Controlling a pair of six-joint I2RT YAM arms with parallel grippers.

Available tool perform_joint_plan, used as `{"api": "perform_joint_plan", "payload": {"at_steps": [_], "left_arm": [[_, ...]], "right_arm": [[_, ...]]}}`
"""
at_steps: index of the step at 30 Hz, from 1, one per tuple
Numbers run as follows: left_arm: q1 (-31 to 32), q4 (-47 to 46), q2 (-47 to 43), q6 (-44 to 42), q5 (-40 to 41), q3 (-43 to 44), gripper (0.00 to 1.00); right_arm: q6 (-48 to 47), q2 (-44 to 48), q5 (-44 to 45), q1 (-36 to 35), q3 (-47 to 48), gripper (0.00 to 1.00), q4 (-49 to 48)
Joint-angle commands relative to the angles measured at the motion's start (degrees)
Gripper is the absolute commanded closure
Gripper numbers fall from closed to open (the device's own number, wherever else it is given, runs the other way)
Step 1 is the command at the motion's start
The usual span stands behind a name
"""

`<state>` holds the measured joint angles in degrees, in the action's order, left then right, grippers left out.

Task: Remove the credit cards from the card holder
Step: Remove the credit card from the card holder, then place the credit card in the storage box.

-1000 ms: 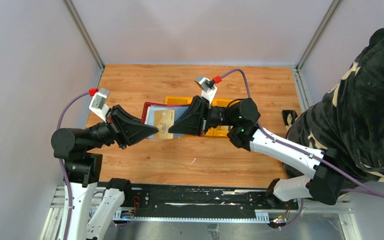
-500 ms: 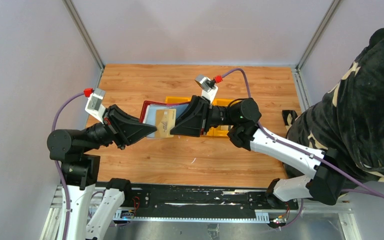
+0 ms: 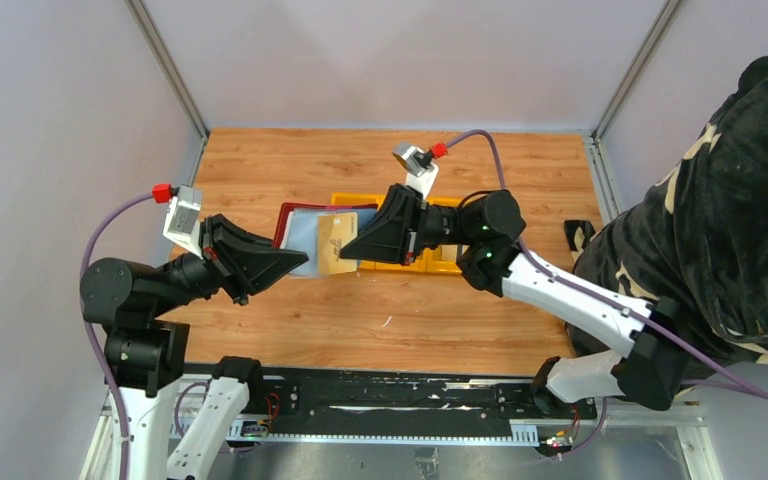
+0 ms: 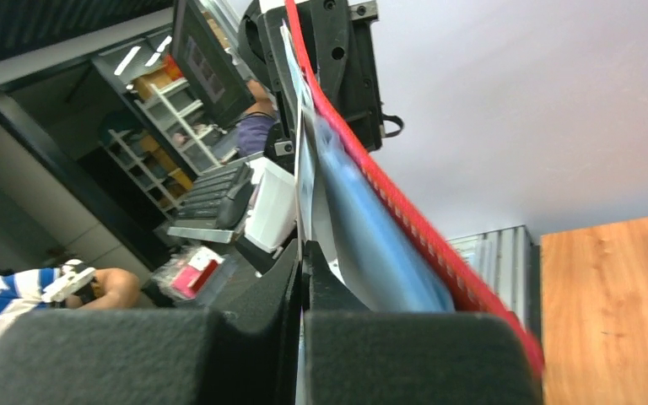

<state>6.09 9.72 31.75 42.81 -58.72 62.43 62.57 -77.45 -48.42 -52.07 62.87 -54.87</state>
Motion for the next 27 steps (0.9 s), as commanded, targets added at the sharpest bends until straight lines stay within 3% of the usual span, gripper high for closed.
{"api": "perform_joint_plan", "payload": {"at_steps": [1,11,15,21,27], "left_arm": [[-0.1,3.8,-0.1,-6.2,0.3,3.2,1.00],[-0.1,3.6,0.4,-9.0,-2.1,5.5,1.00],[-0.1,5.4,-0.2,-12.8,-2.0,6.9,1.00],[-0.1,6.8,-0.4,-14.5,-2.0,8.2,1.00],[-0.1,6.6,-1.0,-14.6,-3.1,7.9,1.00]], "right_arm": [[-7.6,7.1,-0.6,2.0,-1.9,1.00,7.9],[-22.8,18.9,2.4,5.9,-1.5,1.00,32.5],[-26.1,21.9,4.8,11.1,-1.2,1.00,41.7],[-28.1,20.1,6.0,24.5,-4.1,1.00,53.5],[-38.7,13.5,21.5,32.1,-6.2,1.00,68.7]]}}
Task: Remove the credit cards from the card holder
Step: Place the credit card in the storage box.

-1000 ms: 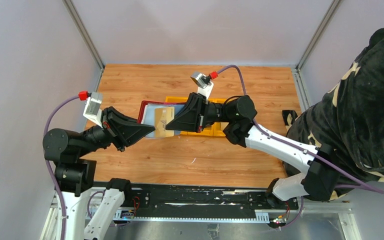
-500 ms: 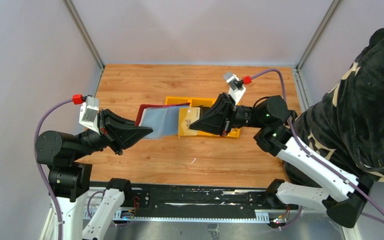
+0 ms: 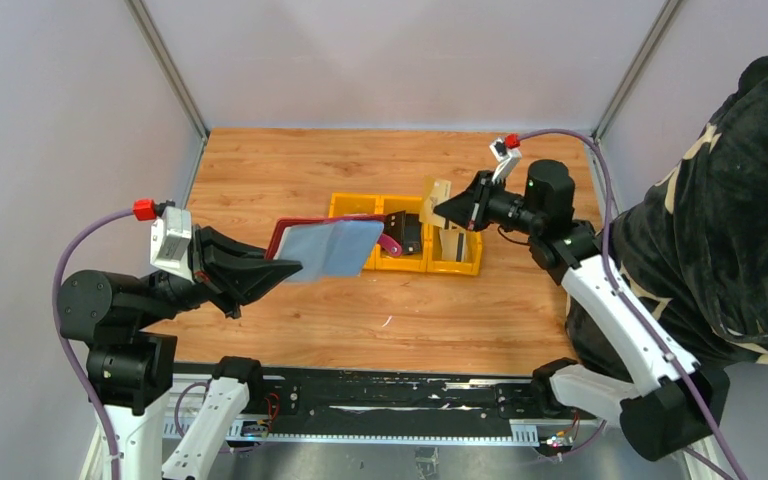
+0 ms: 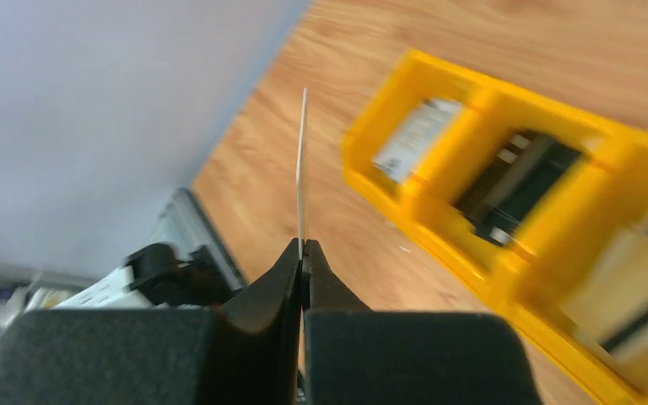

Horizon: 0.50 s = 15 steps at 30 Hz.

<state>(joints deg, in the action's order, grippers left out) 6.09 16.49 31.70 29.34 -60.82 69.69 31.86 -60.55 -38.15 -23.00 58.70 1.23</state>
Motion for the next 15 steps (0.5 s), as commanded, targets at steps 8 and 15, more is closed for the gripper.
{"api": "perform_joint_plan", "payload": {"at_steps": [8,15], "left_arm": [[-0.1,-3.1,-2.4,0.8,-1.8,-0.7,1.00],[-0.1,-3.8,-3.4,-0.3,-2.0,-0.5,1.00]], "right_arm": [[-15.5,-18.7,23.7,3.8,-0.7,1.00,12.7],[-18.2,-32.8,24.8,3.8,7.2,1.00,16.7]]}}
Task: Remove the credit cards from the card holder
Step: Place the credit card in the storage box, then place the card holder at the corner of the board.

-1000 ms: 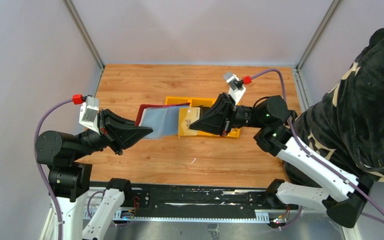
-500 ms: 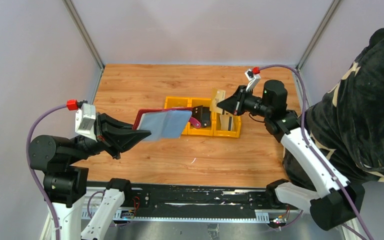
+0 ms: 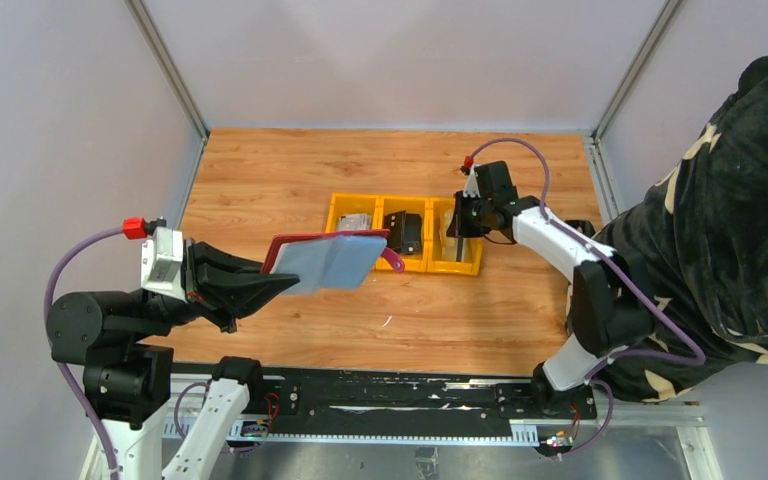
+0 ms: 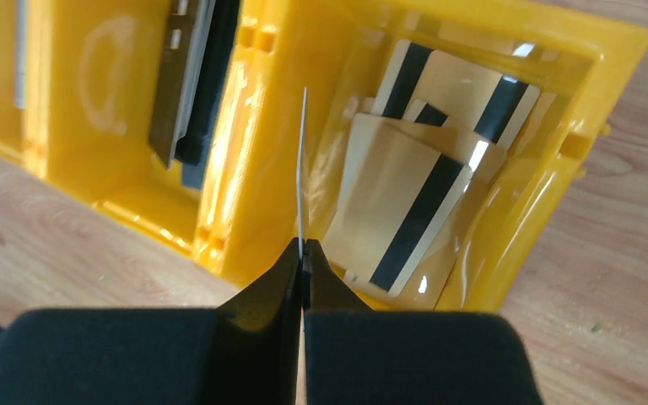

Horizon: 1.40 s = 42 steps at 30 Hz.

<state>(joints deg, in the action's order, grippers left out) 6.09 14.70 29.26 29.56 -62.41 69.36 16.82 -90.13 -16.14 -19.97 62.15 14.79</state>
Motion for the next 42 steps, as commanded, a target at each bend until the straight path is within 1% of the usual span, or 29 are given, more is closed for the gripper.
{"api": "perform_joint_plan", "payload": {"at_steps": [1,5,7,10,12,14,18,21,23,25,26,27,28,30,31,34,38,41,42], "left_arm": [[-0.1,-2.1,-1.1,-0.9,-0.5,-0.2,1.00],[-0.1,-4.5,-2.5,-1.6,-0.3,-1.6,1.00],[-0.1,-5.6,-3.1,-1.8,-0.4,-2.3,1.00],[-0.1,-6.0,-3.4,-2.6,-0.6,-2.8,1.00],[-0.1,-5.5,-3.3,-3.1,-0.7,-2.6,1.00],[-0.1,-5.5,-3.2,-3.2,-0.7,-2.7,1.00],[-0.1,-5.6,-3.1,-3.3,-1.0,-3.3,1.00],[-0.1,-5.4,-3.2,-4.7,-1.9,-3.8,1.00],[-0.1,-4.3,-3.2,-6.8,-2.4,-4.1,1.00],[-0.1,-3.6,-3.3,-9.0,-3.7,-4.6,1.00],[-0.1,-3.4,-3.3,-9.8,-4.5,-4.9,1.00],[-0.1,-2.8,-3.3,-11.0,-5.2,-5.1,1.00],[-0.1,-1.8,-3.1,-12.2,-6.4,-5.2,1.00],[-0.1,-0.2,-2.9,-14.3,-7.5,-5.5,1.00],[-0.1,0.3,-2.8,-14.9,-7.9,-5.5,1.00],[-0.1,1.4,-2.6,-16.0,-8.0,-5.4,1.00],[-0.1,3.3,-2.5,-17.8,-7.6,-4.7,1.00],[-0.1,3.8,-2.5,-18.0,-7.3,-4.5,1.00],[-0.1,4.2,-2.4,-18.3,-7.3,-4.3,1.00]], "right_arm": [[-3.2,-4.3,2.9,0.8,4.0,1.00,3.1],[-2.9,-6.9,3.0,0.7,3.9,0.99,1.8],[-2.7,-7.5,3.5,0.7,4.0,0.93,1.5],[-3.0,-7.3,4.6,0.7,4.5,0.78,1.8],[-2.9,-6.3,5.8,0.7,4.9,0.70,2.5],[-2.9,-4.4,5.9,0.6,5.1,0.65,2.8],[-2.8,0.9,5.4,0.2,5.5,0.57,2.9],[-2.9,5.2,5.2,-0.3,7.4,0.49,4.6],[-2.5,8.4,3.8,-0.7,8.6,0.43,5.2],[-1.5,11.6,-1.4,-1.1,8.8,0.34,2.9],[-0.8,14.2,-5.7,-1.5,8.4,0.31,-0.1],[0.8,16.2,-10.4,-1.8,7.7,0.27,-5.4],[4.5,17.9,-15.4,-2.2,6.7,0.25,-11.2],[10.4,20.5,-23.8,-3.1,4.6,0.24,-24.7],[13.7,21.3,-26.2,-4.2,3.9,0.24,-30.9],[21.7,22.3,-34.5,-9.2,3.1,0.21,-45.3],[29.8,23.1,-40.4,-15.8,-0.6,0.19,-65.2],[34.3,24.1,-41.5,-18.7,-4.0,0.18,-75.2],[36.8,24.4,-41.3,-19.2,-5.2,0.18,-79.8]]}}
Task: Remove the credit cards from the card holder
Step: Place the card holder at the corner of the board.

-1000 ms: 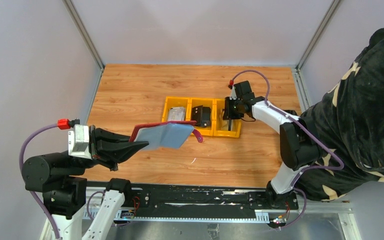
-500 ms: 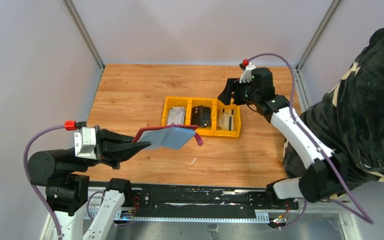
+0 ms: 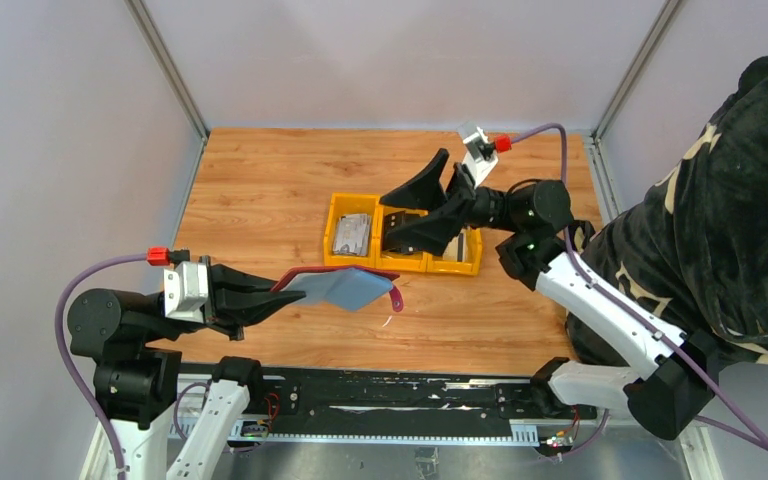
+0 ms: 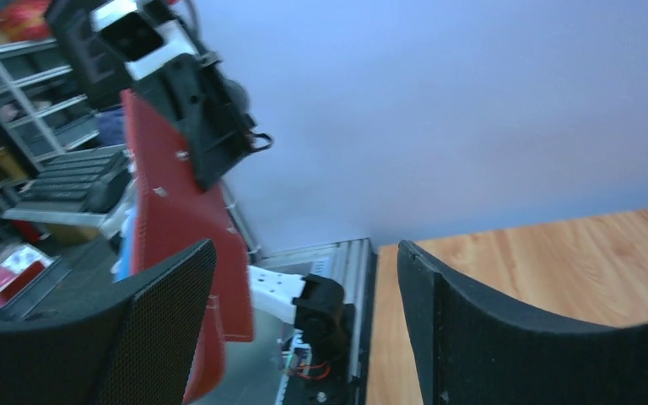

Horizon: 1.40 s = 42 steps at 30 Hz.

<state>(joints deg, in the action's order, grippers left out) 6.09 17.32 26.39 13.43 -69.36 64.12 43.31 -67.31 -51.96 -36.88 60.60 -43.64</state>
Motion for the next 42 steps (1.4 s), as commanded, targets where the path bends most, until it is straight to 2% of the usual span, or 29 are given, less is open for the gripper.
{"api": "perform_joint_plan", "payload": {"at_steps": [1,4,6,8,9,10,12,15,18,19,24,27,30,33,36,38,42], "left_arm": [[-0.1,1.9,0.4,-2.6,-0.3,1.0,1.00],[-0.1,4.0,0.3,-4.4,0.6,1.6,1.00],[-0.1,5.3,0.3,-6.2,1.7,2.1,1.00],[-0.1,5.5,0.2,-6.7,3.0,2.1,1.00],[-0.1,5.4,0.1,-6.7,3.5,2.1,1.00],[-0.1,5.1,0.1,-6.6,4.2,2.0,1.00],[-0.1,3.9,0.0,-5.9,5.6,1.9,1.00],[-0.1,2.5,-0.2,-5.2,6.9,1.5,1.00],[-0.1,0.6,0.0,-3.5,8.1,1.1,1.00],[-0.1,0.1,0.0,-3.2,8.3,1.1,1.00],[-0.1,1.2,-0.3,-4.5,10.3,1.6,1.00],[-0.1,2.4,-0.7,-6.2,12.7,1.6,1.00],[-0.1,1.8,-1.6,-7.2,18.4,1.0,0.98],[-0.1,0.1,-2.4,-8.0,26.7,0.0,0.95],[-0.1,-2.9,-3.2,-7.2,34.7,-1.5,0.94],[0.0,-5.2,-3.4,-5.4,37.3,-2.5,0.94],[0.0,-9.3,-3.3,1.1,34.3,-5.1,0.87]], "right_arm": [[11.6,1.8,-5.2,-2.7,-4.6,0.17,-23.8],[16.6,2.2,-4.2,-4.7,-6.0,0.16,-31.6],[15.4,3.1,-4.1,-7.2,-6.1,0.16,-30.6],[7.7,5.0,-3.8,-10.6,-5.4,0.16,-21.6],[1.7,6.4,-2.8,-12.4,-4.7,0.16,-13.5],[-8.9,7.7,-1.1,-14.6,-3.3,0.16,0.1],[-23.2,9.6,5.0,-20.3,0.3,0.15,17.4],[-33.4,8.5,13.9,-26.0,4.4,0.15,30.9],[-37.1,5.3,23.8,-29.1,8.6,0.15,37.9],[-37.6,4.5,26.6,-29.8,9.3,0.15,38.8],[-42.8,1.3,39.1,-33.4,12.6,0.44,43.4],[-42.8,1.0,44.6,-34.4,12.8,0.64,44.4],[-43.0,1.5,48.2,-35.7,11.7,0.84,41.7],[-45.0,2.0,51.7,-38.3,10.4,0.99,37.6],[-46.9,1.4,54.0,-40.8,9.8,1.00,34.5],[-47.2,0.4,53.5,-41.6,10.3,1.00,33.5],[-47.5,-2.0,52.9,-42.8,12.8,1.00,33.2]]}}
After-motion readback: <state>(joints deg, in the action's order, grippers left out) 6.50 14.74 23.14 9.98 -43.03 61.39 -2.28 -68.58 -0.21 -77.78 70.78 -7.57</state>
